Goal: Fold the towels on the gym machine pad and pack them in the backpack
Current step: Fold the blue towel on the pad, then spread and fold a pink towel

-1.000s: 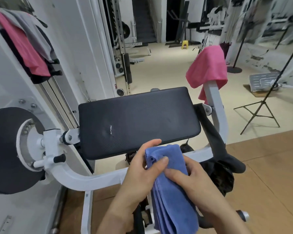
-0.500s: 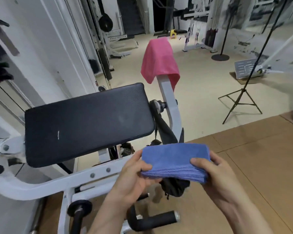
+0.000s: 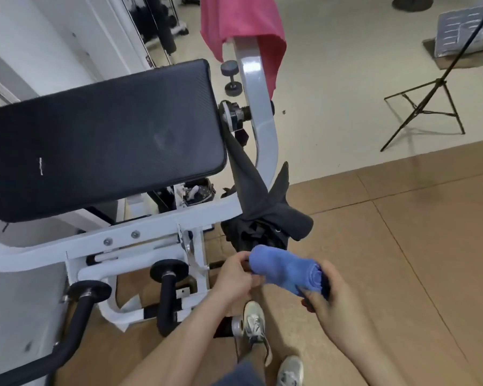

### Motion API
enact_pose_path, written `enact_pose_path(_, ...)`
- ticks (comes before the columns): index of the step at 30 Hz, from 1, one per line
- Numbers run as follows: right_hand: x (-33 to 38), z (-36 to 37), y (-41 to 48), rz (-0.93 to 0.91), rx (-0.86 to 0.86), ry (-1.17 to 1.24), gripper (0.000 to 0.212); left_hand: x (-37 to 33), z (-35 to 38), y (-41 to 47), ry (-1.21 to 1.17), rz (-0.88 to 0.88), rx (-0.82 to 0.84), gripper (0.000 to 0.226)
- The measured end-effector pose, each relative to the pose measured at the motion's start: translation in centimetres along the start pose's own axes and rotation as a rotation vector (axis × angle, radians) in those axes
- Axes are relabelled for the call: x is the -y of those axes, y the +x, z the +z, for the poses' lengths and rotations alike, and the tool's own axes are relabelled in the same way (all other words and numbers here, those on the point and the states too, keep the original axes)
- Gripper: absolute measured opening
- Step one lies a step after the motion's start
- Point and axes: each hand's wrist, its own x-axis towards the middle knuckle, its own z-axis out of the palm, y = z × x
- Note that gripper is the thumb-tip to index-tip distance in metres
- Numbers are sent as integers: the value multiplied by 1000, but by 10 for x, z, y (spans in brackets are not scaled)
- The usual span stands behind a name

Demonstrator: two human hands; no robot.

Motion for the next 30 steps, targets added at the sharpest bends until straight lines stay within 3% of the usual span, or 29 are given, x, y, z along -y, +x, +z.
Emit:
enact_pose_path(3, -11, 5, 29, -70, -106, -103, 56, 13, 3, 48, 116, -164, -95, 38)
enact_pose_path(6, -18, 10, 61, -78, -97, -177, 53, 28, 4, 100, 112, -257, -160, 41)
enact_pose_path(9, -18, 16, 88, -103, -25, -237, 49, 43, 9, 149, 20, -384, -218, 51)
enact_pose_path(13, -17, 14, 119, -54, 59, -266, 54, 44, 12, 174, -262, -559, -269, 40)
enact_pose_path(15, -11, 11, 129, -58, 61, -298, 63, 40, 12, 167, -282, -540, -260, 32)
enact_pose_path(18, 0, 3, 141, -35, 33, -403, 65, 18, 14, 137, -385, -496, -118, 18)
enact_pose_path(20, 5, -8, 148, 14, 33, -329, 52, -1, 14, 114, -446, -466, -50, 19)
enact_pose_path(24, 21, -40, 153, -35, 141, -182, 30, -33, 16, 61, -291, -246, -17, 14)
enact_pose_path(28, 49, -71, 150, -148, 369, -140, 31, -84, 19, 8, -324, -144, -202, 28)
enact_pose_path(30, 68, -82, 144, -233, 369, -52, 31, -104, 14, -9, -302, -72, -348, 31)
